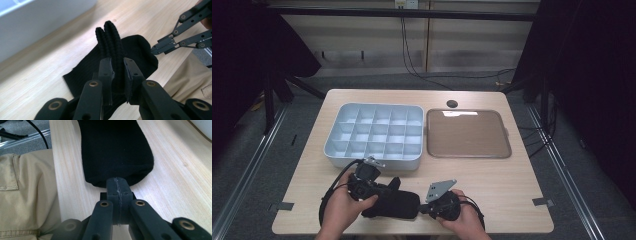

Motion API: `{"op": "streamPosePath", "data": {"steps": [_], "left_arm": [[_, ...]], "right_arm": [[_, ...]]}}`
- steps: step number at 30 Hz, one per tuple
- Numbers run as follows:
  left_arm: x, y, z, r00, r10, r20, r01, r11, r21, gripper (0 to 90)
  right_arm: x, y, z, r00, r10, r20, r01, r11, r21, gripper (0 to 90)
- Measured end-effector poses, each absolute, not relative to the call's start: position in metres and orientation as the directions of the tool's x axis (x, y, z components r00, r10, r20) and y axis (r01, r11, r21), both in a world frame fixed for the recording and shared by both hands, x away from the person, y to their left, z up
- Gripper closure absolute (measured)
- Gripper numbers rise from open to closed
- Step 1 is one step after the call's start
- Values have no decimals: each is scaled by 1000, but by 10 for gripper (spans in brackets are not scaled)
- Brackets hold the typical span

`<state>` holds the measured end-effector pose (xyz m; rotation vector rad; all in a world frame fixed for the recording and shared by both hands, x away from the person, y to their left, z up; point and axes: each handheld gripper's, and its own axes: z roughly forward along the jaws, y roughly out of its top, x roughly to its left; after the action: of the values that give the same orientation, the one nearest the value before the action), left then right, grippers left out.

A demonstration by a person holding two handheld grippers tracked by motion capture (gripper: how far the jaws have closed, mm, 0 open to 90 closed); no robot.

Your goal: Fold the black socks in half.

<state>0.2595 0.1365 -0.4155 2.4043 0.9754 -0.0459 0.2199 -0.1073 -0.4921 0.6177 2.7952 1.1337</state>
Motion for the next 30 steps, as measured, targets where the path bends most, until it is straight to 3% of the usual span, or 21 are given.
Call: {"op": "streamPosePath", "data": {"steps": [30], "left_arm": [[251, 93, -459, 770, 579, -268, 635, -656, 408, 755]], "right_arm": [[222, -101, -497, -912, 402, 85, 347, 642, 684, 900]]}}
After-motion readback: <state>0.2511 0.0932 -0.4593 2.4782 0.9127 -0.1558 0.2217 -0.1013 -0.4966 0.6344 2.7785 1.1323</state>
